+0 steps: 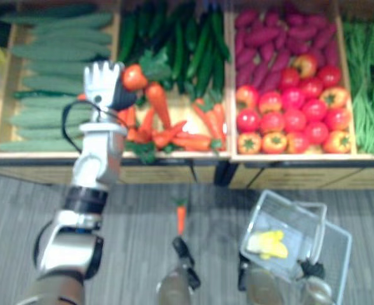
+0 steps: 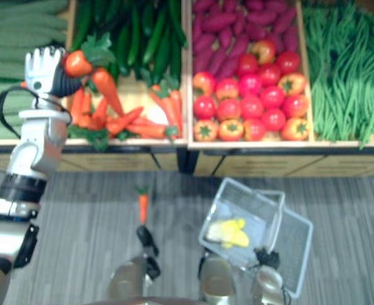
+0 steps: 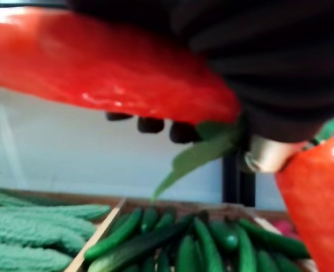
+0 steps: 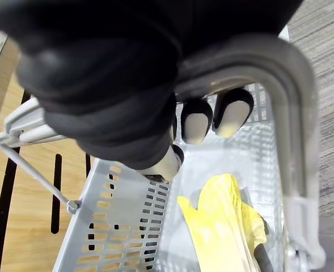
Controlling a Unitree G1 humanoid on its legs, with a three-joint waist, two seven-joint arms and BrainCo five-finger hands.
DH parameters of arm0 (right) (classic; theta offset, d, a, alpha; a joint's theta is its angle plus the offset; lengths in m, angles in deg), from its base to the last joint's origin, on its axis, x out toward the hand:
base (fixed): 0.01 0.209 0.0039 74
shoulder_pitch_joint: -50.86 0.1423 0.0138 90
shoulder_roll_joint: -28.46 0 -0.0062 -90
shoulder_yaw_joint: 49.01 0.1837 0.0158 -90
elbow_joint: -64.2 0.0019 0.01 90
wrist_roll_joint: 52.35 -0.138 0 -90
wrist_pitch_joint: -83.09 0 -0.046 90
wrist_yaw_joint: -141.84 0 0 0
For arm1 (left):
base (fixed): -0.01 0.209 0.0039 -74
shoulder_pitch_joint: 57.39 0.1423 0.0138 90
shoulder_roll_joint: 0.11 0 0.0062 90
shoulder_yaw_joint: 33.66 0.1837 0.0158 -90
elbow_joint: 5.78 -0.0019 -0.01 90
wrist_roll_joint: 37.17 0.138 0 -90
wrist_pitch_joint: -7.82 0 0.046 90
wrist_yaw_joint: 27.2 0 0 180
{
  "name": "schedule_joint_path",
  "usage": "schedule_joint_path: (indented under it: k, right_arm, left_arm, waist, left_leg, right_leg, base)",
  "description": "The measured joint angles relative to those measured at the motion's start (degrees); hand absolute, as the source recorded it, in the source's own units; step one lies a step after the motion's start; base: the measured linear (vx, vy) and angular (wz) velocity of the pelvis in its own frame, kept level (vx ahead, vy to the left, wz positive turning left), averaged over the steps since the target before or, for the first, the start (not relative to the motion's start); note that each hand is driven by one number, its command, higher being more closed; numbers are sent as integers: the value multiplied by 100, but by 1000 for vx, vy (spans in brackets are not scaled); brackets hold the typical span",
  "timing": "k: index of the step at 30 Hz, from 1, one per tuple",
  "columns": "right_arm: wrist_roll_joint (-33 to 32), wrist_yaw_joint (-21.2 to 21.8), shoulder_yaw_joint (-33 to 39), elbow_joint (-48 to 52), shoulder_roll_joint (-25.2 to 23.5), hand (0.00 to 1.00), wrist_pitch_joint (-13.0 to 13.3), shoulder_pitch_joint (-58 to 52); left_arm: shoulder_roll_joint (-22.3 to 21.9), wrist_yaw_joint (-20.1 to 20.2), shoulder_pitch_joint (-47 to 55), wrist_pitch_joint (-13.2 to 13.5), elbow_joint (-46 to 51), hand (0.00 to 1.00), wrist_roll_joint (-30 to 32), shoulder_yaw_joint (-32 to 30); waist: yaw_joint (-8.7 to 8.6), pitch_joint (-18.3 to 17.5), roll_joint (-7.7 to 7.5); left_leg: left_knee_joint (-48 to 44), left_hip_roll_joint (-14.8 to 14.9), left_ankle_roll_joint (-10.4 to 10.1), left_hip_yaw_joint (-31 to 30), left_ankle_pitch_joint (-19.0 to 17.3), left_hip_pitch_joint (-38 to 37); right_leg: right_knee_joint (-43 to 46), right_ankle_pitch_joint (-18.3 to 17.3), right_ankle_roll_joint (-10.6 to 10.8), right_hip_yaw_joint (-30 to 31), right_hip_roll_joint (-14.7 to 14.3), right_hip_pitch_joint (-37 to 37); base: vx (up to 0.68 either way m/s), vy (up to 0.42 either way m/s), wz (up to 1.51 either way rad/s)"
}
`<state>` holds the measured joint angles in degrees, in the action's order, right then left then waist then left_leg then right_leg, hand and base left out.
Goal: Pick vegetable in the basket
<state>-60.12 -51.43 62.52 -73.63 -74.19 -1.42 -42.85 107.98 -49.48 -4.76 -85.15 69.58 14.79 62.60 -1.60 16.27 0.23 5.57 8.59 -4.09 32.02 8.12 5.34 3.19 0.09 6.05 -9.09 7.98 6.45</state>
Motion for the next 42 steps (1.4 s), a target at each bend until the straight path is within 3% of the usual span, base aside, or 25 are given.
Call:
schedule_joint_path:
  k: [4, 6, 10, 12, 14, 15, 16, 17, 18, 19, 20, 21, 23, 25, 26, 27, 28, 30, 32, 33, 34, 35, 40, 41, 42]
  right_arm:
    - [10, 3, 65, -53, -8, 100, -35, -174]
    - [33, 1, 63, -12, -11, 100, -57, -280]
    - [73, -18, 33, 406, -104, 100, -160, -388]
    - [96, -49, -123, 764, -197, 100, -173, -479]
    - [109, -55, -306, 951, -192, 100, -184, -496]
    - [124, -64, -435, 1005, -158, 100, -185, -483]
    - [164, -75, -649, 1267, -135, 100, -233, -495]
    - [257, -75, -737, 1373, -146, 100, -245, -494]
    - [348, -68, -904, 1465, -149, 100, -251, -475]
    - [530, -44, -1158, 1615, -170, 100, -267, -493]
    - [564, -36, -1268, 1675, -184, 100, -275, -498]
    - [636, 2, -1451, 1873, -195, 100, -294, -543]
    - [781, 23, -1632, 2105, -125, 100, -306, -562]
    - [780, 86, -1862, 2414, 86, 100, -319, -621]
    - [777, 168, -2068, 2650, 197, 100, -376, -626]
    - [781, 246, -2364, 2858, 267, 100, -380, -607]
    - [781, 264, -2490, 2903, 302, 100, -370, -560]
    - [779, 422, -2831, 2968, 349, 100, -354, -326]
    - [774, 539, -3053, 3070, 374, 100, -340, -248]
    - [773, 637, -3106, 3233, 493, 100, -315, -198]
    - [769, 692, -3136, 3263, 432, 100, -317, -214]
    - [761, 775, -3131, 3408, 342, 100, -314, -320]
    - [654, 888, -3384, 4014, 340, 100, -317, -482]
    - [632, 885, -3438, 4065, 336, 100, -317, -471]
    - [520, 887, -3616, 4098, 338, 100, -316, -405]
  left_arm:
    - [-208, 0, 791, 204, 671, 100, 2, 7]
    - [-649, -1, 1169, 352, 950, 100, -61, 151]
    - [-1311, 20, 1414, 556, 981, 100, -235, 987]
    - [-1693, 97, 1649, 710, 977, 100, -235, 1575]
    - [-2002, 260, 1926, 869, 977, 100, -241, 1758]
    - [-2107, 331, 2047, 939, 977, 100, -253, 1768]
    - [-2189, 402, 2200, 1015, 976, 100, -396, 1747]
    - [-2199, 440, 2260, 1022, 975, 100, -440, 1700]
    - [-2236, 496, 2374, 1024, 961, 100, -458, 1585]
    - [-2235, 606, 2562, 1022, 935, 100, -465, 1392]
    - [-2239, 656, 2647, 1019, 935, 100, -467, 1348]
    - [-2240, 730, 2755, 1015, 911, 100, -469, 1245]
    - [-2326, 770, 2830, 1023, 775, 100, -469, 1246]
    - [-2536, 821, 2835, 1040, 510, 100, -466, 1273]
    - [-2633, 854, 2920, 1043, 410, 100, -465, 1236]
    - [-2719, 868, 3071, 1044, 356, 100, -466, 1169]
    - [-2731, 869, 3122, 1048, 328, 100, -466, 1158]
    - [-2713, 855, 3325, 1066, 252, 100, -466, 1074]
    - [-2753, 783, 3490, 1048, 253, 100, -467, 994]
    - [-2921, 698, 3541, 1060, 239, 100, -469, 876]
    - [-2944, 684, 3610, 1024, 213, 100, -471, 844]
    - [-2930, 671, 3632, 996, 78, 100, -470, 828]
    - [-2922, 687, 3359, 987, -272, 100, -459, 1303]
    - [-2922, 687, 3278, 985, -334, 100, -458, 1362]
    - [-2922, 687, 3163, 985, -443, 100, -458, 1408]
  waist:
    - [-66, -315, 31]
    - [-157, -462, 26]
    - [-313, -481, 5]
    - [-327, -498, -35]
    - [-322, -510, -17]
    - [-319, -531, 13]
    - [-275, -608, 43]
    - [-269, -629, 16]
    - [-274, -674, -31]
    - [-265, -770, -149]
    - [-264, -822, -228]
    - [-265, -903, -325]
    - [-279, -941, -275]
    - [-296, -982, -13]
    - [-251, -981, 62]
    - [-204, -959, 54]
    - [-188, -938, 22]
    - [-91, -935, 42]
    - [46, -961, 143]
    - [235, -904, 472]
    - [277, -883, 400]
    - [149, -856, 262]
    - [24, -797, -10]
    - [25, -776, -43]
    - [19, -740, -106]
  left_leg:
    - [37, -20, -2, 26, -20, -167]
    - [38, -47, -15, 66, -31, -246]
    - [39, -98, -2, 224, -60, -260]
    - [25, -110, 50, 510, -130, -339]
    - [-1, -63, 0, 836, -208, -481]
    - [-2, 2, 12, 963, -284, -563]
    - [-6, 50, 175, 1156, -404, -650]
    - [-7, 60, 200, 1319, -403, -719]
    - [-8, 66, 244, 1593, -414, -827]
    - [-139, 119, 178, 2091, -457, -995]
    - [-294, 150, 139, 2263, -540, -1032]
    - [-604, 245, 36, 2534, -720, -1109]
    - [-1095, 507, -138, 2891, -977, -1281]
    - [-2053, 1130, -97, 2943, -1310, -1259]
    - [-2877, 1572, 143, 2531, -1398, -1208]
    - [-3460, 1676, 272, 1490, -1661, -990]
    - [-3525, 1448, 158, 778, -1932, -870]
    - [-3496, 251, -1, -1794, -2655, -445]
    - [-2875, -358, 146, -2903, -2715, -322]
    - [-2606, -47, 153, -2827, -2832, -331]
    - [-2574, -53, 161, -2647, -2878, -447]
    - [-2515, -91, 144, -2519, -2886, -570]
    - [-1627, -436, 94, -1846, -2385, -971]
    - [-1595, -482, 121, -1769, -2354, -1023]
    - [-1578, -540, 173, -1604, -2262, -1105]
  right_leg:
    - [-44, -57, 13, 117, 5, -122]
    - [-60, -55, 11, 233, 23, -111]
    - [-61, 6, 141, 500, 61, -16]
    - [39, -4, 65, 529, 113, 157]
    - [131, -151, -732, -175, 262, 204]
    - [168, -247, -1340, -711, 341, 200]
    - [359, -419, -2040, -1662, 541, 242]
    - [453, -429, -2098, -1984, 666, 253]
    - [540, -400, -2050, -2398, 840, 257]
    - [398, -66, -1567, -2624, 913, 239]
    - [232, 155, -1262, -2588, 902, 212]
    - [-172, 598, -737, -2336, 804, 113]
    - [-533, 1070, -441, -1942, 551, 19]
    - [-580, 1058, -458, -1587, 239, 23]
    - [-590, 1033, -502, -1183, -8, 23]
    - [-589, 936, -640, -729, -181, 20]
    - [-586, 931, -650, -483, -234, 43]
    - [-666, 933, -711, 439, -486, 148]
    - [-901, 883, -746, 917, -718, 120]
    - [159, 822, -813, 903, -1074, 519]
    - [722, 522, -740, 935, -1021, 681]
    - [817, 237, -596, 977, -972, 702]
    - [649, 612, -499, 1552, -983, 950]
    - [727, 660, -548, 1499, -971, 1012]
    - [841, 807, -765, 1237, -938, 1090]
  base:
    - [-51, 1, -11]
    - [-48, 21, -21]
    - [-48, 22, -25]
    - [-27, 41, -64]
    - [8, 65, -91]
    - [3, 82, -141]
    - [1, 78, -153]
    - [3, 73, -160]
    - [37, 17, -165]
    - [60, -21, -160]
    - [124, -121, -168]
    - [128, -162, -109]
    - [154, -208, -120]
    - [102, -193, -116]
    - [35, -186, -167]
    - [16, -148, -189]
    - [-5, -63, -211]
    - [-6, 14, -228]
    - [-7, 22, -233]
    - [22, 40, -229]
    - [119, 50, -158]
    - [150, 75, -72]
    - [103, 79, -60]
    - [48, 64, -89]
    - [-57, 2, -81]
